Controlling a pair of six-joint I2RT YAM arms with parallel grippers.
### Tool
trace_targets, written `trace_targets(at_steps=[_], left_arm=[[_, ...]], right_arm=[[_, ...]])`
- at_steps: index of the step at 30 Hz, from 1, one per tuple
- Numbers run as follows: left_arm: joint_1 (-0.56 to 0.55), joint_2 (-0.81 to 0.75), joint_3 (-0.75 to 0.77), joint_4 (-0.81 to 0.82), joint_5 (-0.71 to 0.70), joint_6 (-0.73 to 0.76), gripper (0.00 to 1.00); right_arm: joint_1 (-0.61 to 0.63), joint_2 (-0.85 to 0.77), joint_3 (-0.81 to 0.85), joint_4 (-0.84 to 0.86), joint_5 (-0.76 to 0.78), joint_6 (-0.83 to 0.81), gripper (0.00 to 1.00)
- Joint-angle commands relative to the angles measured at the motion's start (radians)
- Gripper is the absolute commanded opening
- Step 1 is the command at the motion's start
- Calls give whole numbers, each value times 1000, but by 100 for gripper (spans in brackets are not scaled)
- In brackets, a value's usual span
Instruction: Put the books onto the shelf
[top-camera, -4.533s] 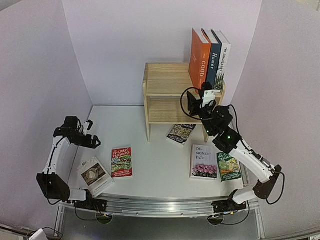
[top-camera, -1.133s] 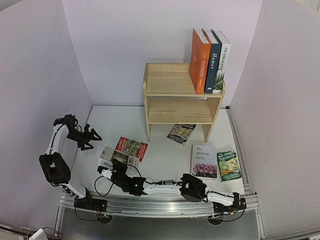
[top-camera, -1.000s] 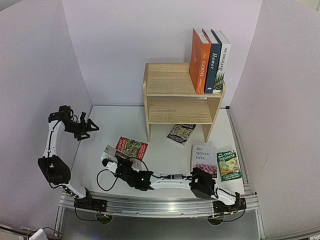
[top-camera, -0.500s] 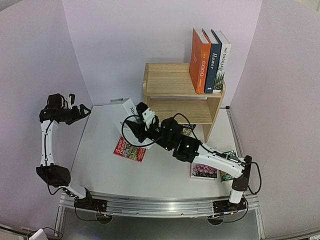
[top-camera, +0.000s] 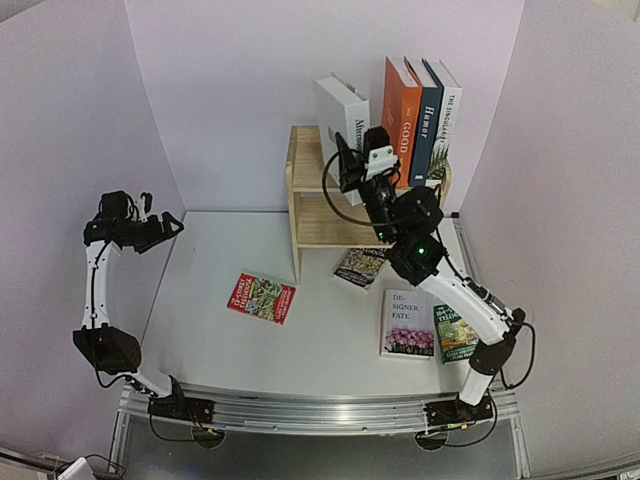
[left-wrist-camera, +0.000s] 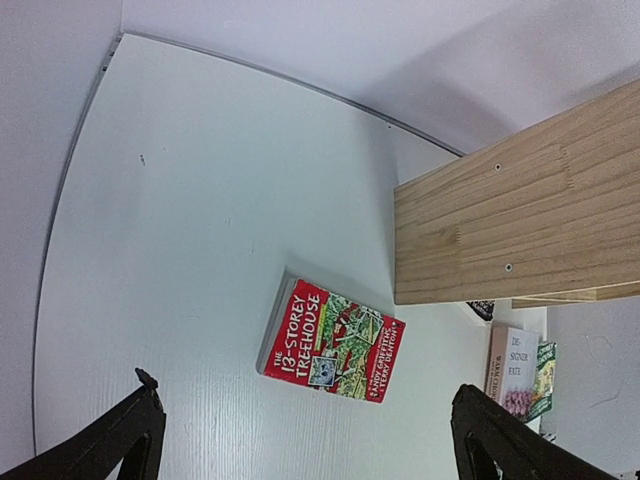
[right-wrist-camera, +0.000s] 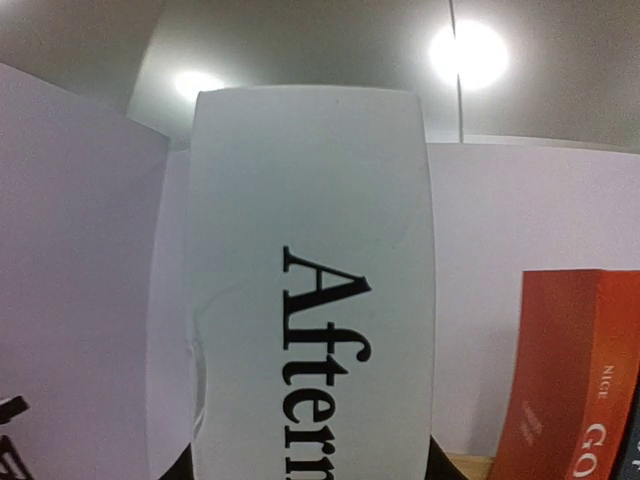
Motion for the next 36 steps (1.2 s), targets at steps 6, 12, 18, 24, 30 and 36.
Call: trace_targets(at_steps=[6,12,18,24,30,36], left_arm=[[4,38,35,34,21,-12,100],[3,39,36,32,21,-9,100],[3,38,28,33,29,-8,100],[3,35,25,36,36,-10,100],[3,31,13,37,42,-10,100],[3,30,11,38,48,-10,100]], right_arm=[[-187,97,9,215,93,-67,6],[-225,119,-20,244,114,-35,6],[-253,144,-23,272,133,-32,8],[-274,169,-9,278,145,-33,10],[-276,175,-12,283,143,-37,26],[-276,141,-57,291,115,-28,44]])
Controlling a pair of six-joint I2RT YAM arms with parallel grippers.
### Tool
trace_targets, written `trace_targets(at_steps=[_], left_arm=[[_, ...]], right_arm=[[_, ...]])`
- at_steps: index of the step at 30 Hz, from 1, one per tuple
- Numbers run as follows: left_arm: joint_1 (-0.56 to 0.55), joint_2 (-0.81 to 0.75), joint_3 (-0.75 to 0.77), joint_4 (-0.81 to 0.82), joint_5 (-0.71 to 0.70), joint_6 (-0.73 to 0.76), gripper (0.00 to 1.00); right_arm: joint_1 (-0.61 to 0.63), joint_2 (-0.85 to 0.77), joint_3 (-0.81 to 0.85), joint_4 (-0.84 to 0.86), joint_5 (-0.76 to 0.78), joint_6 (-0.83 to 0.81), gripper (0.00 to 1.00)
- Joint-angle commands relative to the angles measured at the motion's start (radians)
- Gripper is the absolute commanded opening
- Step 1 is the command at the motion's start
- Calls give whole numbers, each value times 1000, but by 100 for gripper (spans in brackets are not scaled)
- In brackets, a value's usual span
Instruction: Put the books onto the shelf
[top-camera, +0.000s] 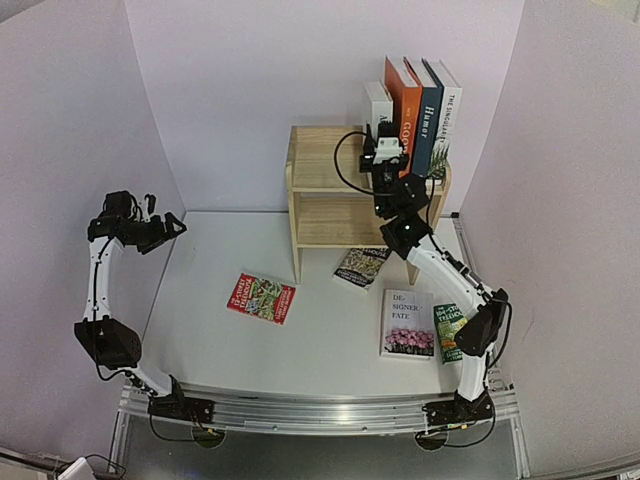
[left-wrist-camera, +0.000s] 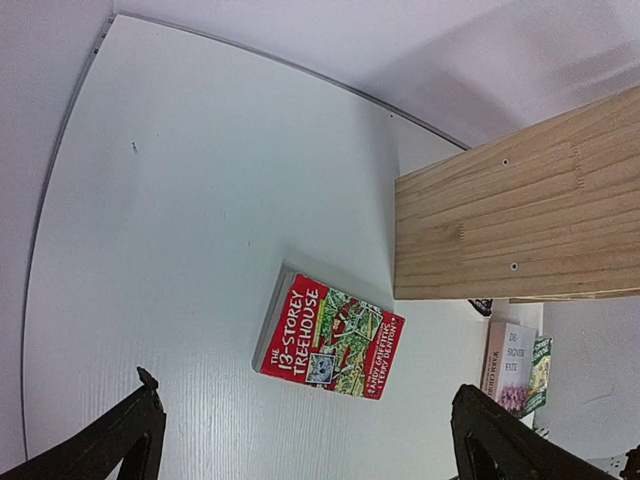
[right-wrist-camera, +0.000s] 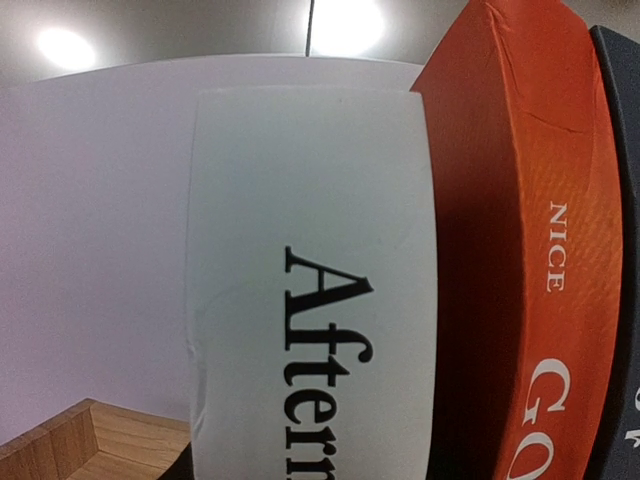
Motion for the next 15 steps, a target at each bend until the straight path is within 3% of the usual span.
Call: trace_targets(at_steps=[1,15], left_arm=[[3,-16,9,37,25,-9,100],[3,-9,5,40,42,-9,100]], right_arm=[[-2,-33,-29,63,-11,14,45],[9,-118,-137,114,-16,-7,59]])
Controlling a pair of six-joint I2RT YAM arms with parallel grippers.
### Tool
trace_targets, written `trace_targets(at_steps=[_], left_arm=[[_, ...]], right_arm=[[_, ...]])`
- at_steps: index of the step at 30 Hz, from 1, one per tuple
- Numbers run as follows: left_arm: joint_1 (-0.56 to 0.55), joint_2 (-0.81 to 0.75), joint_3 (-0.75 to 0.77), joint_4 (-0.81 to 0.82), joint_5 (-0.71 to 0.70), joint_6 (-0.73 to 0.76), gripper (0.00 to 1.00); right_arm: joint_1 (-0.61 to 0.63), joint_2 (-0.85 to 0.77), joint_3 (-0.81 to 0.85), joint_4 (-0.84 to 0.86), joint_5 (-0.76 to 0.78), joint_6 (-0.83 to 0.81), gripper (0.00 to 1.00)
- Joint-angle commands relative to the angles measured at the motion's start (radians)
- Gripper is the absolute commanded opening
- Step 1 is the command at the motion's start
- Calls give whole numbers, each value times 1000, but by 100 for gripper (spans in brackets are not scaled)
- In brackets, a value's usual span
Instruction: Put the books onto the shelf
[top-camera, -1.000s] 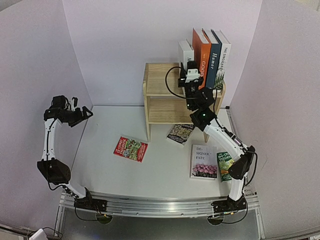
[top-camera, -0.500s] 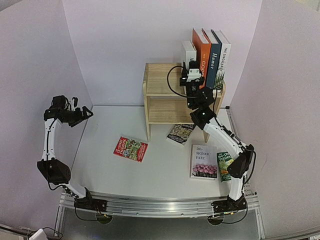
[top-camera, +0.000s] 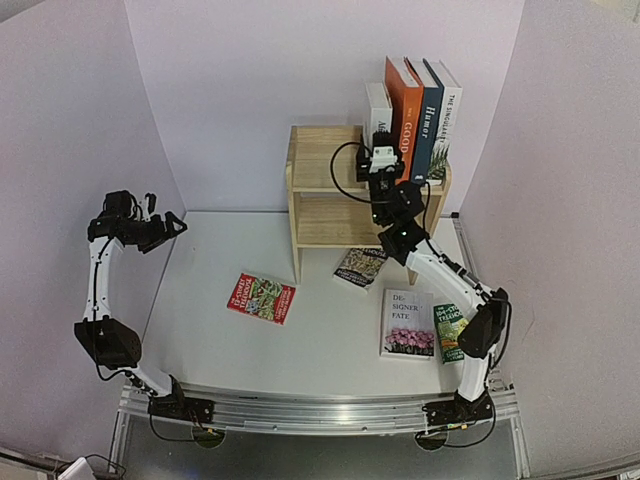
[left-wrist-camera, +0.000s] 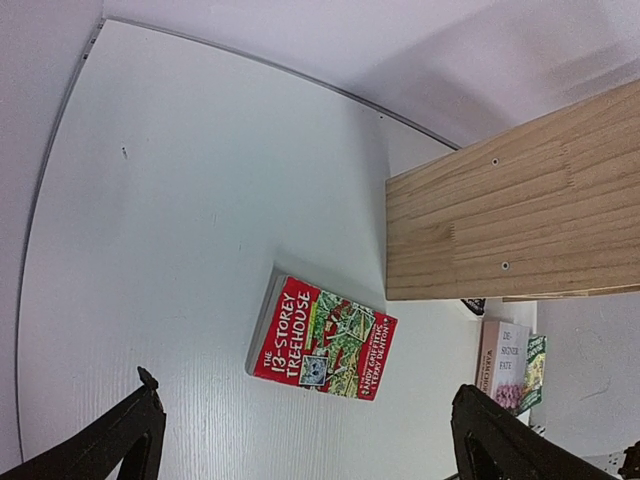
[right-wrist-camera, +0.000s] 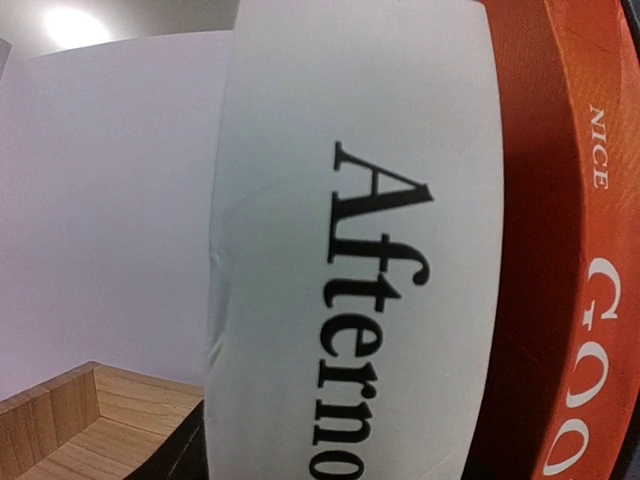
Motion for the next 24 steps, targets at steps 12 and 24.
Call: trace_targets(at_steps=[12,24], left_arm=[[3,-1,11,32,59,-12,100],[4,-6,3,30,74,-8,100]], right_arm=[[67,-110,-43,122,14,-165,75],[177,-23,16,344,135,-622,77]])
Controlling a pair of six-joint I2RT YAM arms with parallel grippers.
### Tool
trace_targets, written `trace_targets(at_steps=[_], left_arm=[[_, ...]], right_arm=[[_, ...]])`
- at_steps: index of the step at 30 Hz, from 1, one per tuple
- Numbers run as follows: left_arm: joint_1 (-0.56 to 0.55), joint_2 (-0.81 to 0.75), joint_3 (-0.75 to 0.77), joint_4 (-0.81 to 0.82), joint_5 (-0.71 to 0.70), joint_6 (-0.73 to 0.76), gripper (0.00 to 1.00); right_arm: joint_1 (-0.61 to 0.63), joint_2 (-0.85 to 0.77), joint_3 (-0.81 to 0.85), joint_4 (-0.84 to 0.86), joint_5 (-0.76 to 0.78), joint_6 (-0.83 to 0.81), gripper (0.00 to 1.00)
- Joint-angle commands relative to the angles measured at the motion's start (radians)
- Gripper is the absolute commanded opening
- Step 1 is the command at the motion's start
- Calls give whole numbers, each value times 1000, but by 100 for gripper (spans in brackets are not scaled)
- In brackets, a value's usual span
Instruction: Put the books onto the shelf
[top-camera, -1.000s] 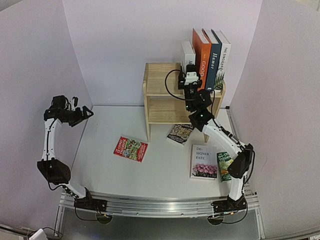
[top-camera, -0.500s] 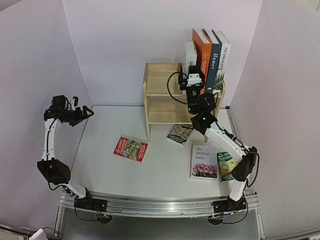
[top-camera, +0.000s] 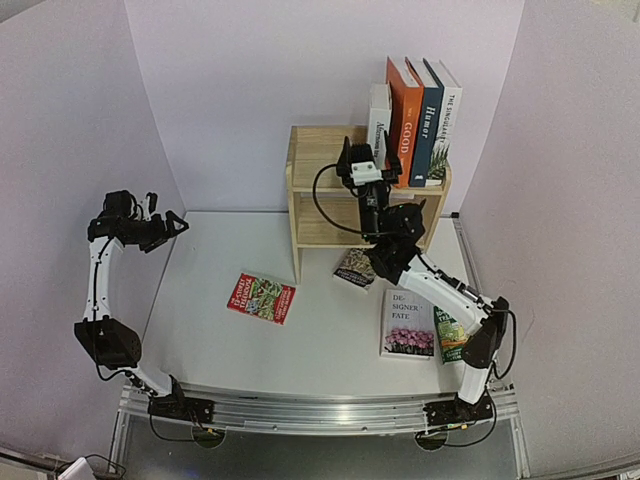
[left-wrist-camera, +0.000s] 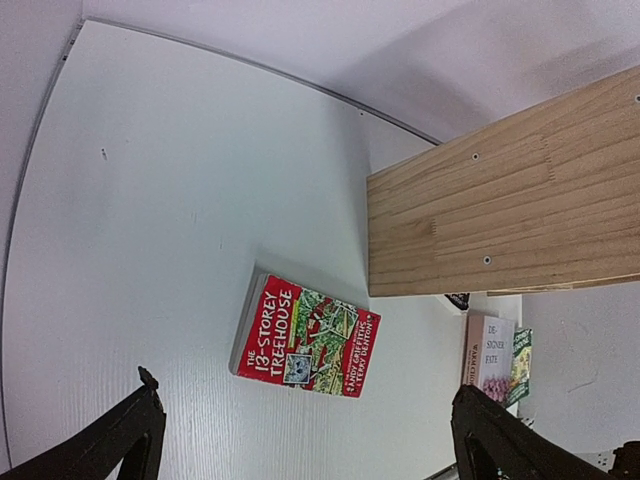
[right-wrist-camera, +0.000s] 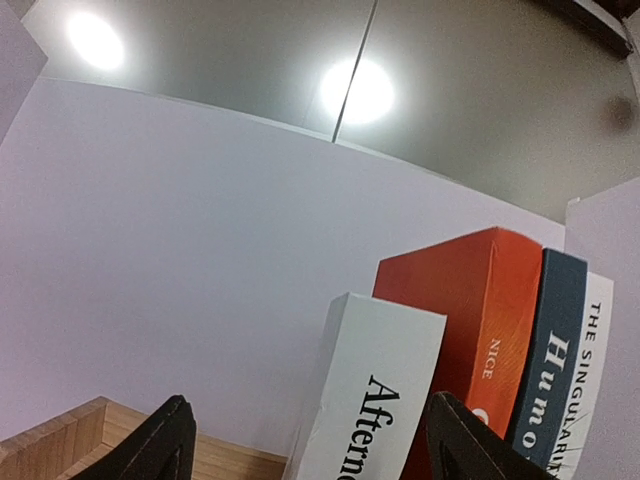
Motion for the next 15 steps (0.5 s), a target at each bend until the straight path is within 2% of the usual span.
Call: trace_targets(at_steps=[1,5,15], left_arm=[[3,-5,2,25,27,-5,100],[3,-8,0,25,35,-3,100],[3,-7,-5,27,41,-3,99]], right_arm=[[22,52,72,148,108,-217,77],[21,86,99,185,127,-257,75],[-3,54,-5,164,147,-129,62]])
